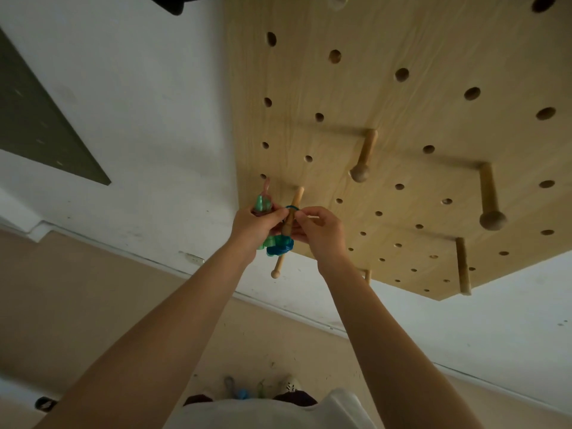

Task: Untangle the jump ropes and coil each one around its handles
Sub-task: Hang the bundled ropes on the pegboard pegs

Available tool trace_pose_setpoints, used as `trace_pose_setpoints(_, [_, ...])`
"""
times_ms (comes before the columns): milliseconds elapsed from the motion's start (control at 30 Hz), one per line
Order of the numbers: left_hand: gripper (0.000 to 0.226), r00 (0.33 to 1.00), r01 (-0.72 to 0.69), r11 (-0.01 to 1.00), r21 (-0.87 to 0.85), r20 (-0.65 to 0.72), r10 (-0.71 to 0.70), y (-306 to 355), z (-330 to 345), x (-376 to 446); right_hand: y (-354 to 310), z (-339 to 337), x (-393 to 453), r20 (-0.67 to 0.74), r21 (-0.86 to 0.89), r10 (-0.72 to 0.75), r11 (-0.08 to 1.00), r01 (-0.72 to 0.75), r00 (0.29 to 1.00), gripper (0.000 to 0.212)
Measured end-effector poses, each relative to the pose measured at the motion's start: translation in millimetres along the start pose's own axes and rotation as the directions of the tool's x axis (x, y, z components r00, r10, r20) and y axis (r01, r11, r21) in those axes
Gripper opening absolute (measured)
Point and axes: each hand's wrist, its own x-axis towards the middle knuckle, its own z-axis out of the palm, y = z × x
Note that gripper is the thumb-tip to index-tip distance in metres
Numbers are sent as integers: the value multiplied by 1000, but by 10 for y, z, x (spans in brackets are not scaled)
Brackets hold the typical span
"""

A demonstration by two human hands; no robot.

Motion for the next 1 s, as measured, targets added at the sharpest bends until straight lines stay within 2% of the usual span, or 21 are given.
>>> trace_pose_setpoints(133, [9,1000,-3,1000,22,10,2,58,34,109,-85,-7,103,-9,6,-1,1000,1,1000,5])
trace_pose_setpoints(267, [16,1000,-21,998,55,20,20,102,-58,93,-122,-60,116,10,-54,20,998,-19,1000,21])
trace_pose_setpoints(367, [30,997,-53,991,120,65,45,123,-180,-5,-189,-133,22,8,-161,-74,984,74,997,20])
trace_pose_setpoints(433, [30,989,-92,982,164,134,71,141,-245,-91,-271,-132,-88,86,-145,-140,978,151,986,19])
trace_pose_setpoints(567, [25,966,-187,940,284,229,123,163,-315,-293,-432,-19,-317,312,-91,-223,961,263,923,41])
trace_pose_setpoints(667, [27,955,-234,918,320,253,155,147,-360,-400,-446,56,-396,317,-138,-235,947,289,919,31])
trace_pose_setpoints(767, [27,953,-180,955,236,282,110,143,-449,-468,-435,13,-414,286,-88,-200,969,233,937,17])
trace_pose_setpoints(867, [19,933,-177,957,231,350,88,156,-521,-513,-416,-103,-411,331,-44,-170,980,195,928,10])
trace_pose_setpoints(1000, [9,923,-248,936,250,355,150,128,-456,-494,-368,-147,-473,406,-26,-149,984,174,902,9])
